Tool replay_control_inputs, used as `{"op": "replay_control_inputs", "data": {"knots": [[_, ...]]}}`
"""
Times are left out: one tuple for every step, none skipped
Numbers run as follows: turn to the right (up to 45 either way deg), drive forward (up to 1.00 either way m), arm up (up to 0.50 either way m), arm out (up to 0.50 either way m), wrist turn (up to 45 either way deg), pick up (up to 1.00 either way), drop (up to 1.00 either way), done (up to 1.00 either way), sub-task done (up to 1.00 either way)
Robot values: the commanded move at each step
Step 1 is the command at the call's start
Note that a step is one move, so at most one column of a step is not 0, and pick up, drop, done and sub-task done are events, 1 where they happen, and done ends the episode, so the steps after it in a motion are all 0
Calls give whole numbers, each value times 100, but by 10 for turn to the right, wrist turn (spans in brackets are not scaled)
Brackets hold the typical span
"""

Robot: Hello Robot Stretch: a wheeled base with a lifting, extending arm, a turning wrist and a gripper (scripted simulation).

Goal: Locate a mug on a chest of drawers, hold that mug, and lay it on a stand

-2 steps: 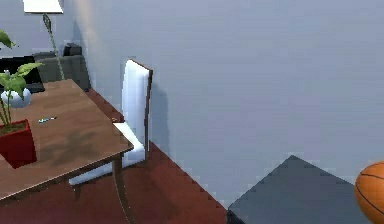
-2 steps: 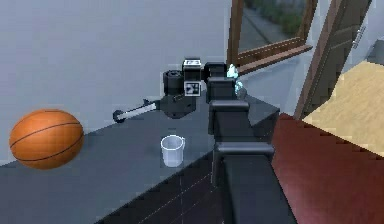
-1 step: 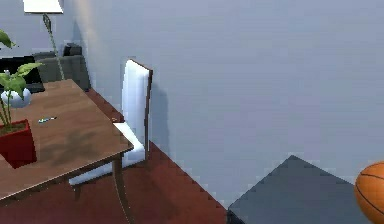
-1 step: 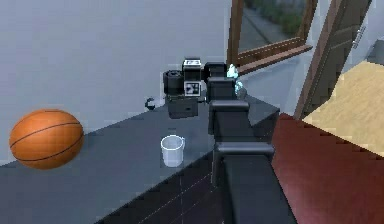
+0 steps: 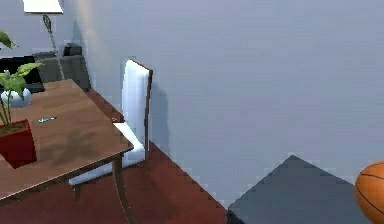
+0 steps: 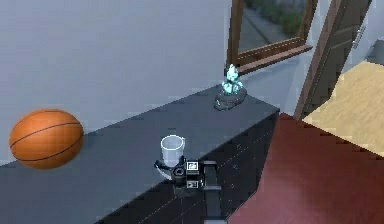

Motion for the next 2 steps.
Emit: {"op": "replay_control_inputs", "data": {"knots": [[0, 0, 0, 0, 0, 100, 0, 0, 0], [0, 0, 10, 0, 0, 0, 0, 0, 0]]}}
